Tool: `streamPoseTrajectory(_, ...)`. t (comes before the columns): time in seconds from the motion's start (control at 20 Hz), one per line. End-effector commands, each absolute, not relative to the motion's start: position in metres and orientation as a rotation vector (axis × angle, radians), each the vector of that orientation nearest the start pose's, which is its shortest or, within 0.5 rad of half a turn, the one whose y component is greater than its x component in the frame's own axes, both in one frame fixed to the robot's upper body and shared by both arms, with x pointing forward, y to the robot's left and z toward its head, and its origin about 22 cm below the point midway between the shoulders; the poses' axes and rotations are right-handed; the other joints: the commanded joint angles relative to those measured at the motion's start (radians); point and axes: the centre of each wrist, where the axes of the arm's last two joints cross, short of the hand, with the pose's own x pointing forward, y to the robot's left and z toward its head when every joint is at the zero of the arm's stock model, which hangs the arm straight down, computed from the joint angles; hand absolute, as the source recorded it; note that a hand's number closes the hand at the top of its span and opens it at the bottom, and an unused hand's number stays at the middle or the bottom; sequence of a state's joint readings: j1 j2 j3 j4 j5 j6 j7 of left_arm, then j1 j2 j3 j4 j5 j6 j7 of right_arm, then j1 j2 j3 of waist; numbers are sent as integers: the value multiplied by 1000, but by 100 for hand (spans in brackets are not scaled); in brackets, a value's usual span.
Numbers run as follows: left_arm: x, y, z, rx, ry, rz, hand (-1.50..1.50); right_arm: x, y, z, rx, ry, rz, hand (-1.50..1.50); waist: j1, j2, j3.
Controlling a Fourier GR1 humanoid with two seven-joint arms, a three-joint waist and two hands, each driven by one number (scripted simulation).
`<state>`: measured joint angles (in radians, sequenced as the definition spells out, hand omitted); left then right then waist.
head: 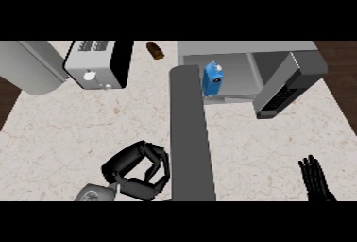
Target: Pick up the milk, place it into the microwave and close the microwave
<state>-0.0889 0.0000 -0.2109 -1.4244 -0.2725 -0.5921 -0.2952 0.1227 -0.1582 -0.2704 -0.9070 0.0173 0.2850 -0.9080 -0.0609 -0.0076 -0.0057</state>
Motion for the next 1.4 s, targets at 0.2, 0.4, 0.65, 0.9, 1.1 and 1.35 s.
streamPoseTrajectory(0.2, 245, 102, -46, -663, -1566, -931, 150, 106, -379, -88, 71, -1890, -9, -150, -3, 7, 1)
streamPoseTrajectory(0.4, 225, 76, -62, -664, -1508, -934, 150, 97, -357, -77, 199, -1896, -35, -150, -11, 9, 1)
streamPoseTrajectory(0.65, 211, 41, -51, -627, -1541, -934, 150, 109, -347, -41, 290, -1926, 28, -150, -26, 11, 0)
streamPoseTrajectory(0.9, 210, 21, -43, -567, -1590, -940, 150, 115, -336, -11, 359, -1945, 94, -150, -48, 15, 0)
streamPoseTrajectory(1.1, 212, 12, -37, -519, -1628, -881, 150, 118, -327, 6, 408, -1959, 134, -150, -74, 20, -1)
streamPoseTrajectory(1.35, 225, 5, -24, -433, -1695, -789, 150, 122, -321, 25, 450, -1938, 193, -150, -99, 27, -2)
